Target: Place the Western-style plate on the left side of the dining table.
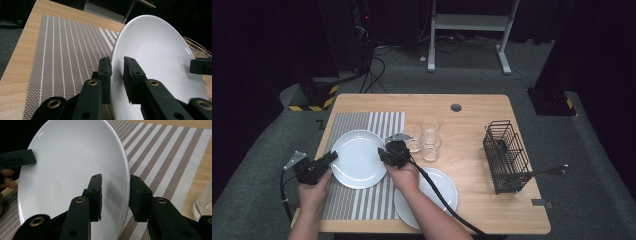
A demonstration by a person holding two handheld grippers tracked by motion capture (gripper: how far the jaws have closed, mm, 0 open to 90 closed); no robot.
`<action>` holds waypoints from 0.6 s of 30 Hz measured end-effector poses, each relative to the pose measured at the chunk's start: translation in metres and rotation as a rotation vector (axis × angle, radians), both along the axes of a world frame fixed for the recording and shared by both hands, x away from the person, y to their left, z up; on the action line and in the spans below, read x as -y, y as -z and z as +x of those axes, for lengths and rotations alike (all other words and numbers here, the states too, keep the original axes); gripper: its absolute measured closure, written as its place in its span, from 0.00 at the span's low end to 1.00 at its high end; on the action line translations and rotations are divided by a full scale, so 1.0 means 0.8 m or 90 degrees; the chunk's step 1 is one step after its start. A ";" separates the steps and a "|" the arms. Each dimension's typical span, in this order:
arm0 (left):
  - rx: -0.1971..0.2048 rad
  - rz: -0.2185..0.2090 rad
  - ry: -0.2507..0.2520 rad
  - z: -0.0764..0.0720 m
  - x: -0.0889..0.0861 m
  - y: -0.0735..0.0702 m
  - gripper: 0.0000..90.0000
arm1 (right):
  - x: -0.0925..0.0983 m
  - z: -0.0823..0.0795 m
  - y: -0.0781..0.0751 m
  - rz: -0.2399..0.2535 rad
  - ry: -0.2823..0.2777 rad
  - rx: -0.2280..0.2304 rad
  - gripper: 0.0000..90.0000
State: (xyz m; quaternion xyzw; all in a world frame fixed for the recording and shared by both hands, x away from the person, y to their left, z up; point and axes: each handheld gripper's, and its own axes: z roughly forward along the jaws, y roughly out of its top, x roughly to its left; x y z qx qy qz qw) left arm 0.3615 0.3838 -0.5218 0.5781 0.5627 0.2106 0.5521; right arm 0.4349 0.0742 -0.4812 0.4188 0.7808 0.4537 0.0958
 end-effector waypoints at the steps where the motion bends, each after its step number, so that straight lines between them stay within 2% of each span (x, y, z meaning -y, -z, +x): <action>1: 0.000 0.000 0.000 0.000 0.000 0.000 0.85 | 0.000 0.000 0.000 0.000 0.000 0.000 0.72; 18: -0.011 0.007 -0.004 0.002 0.002 0.001 0.85 | -0.002 0.006 0.005 -0.008 0.000 -0.020 0.71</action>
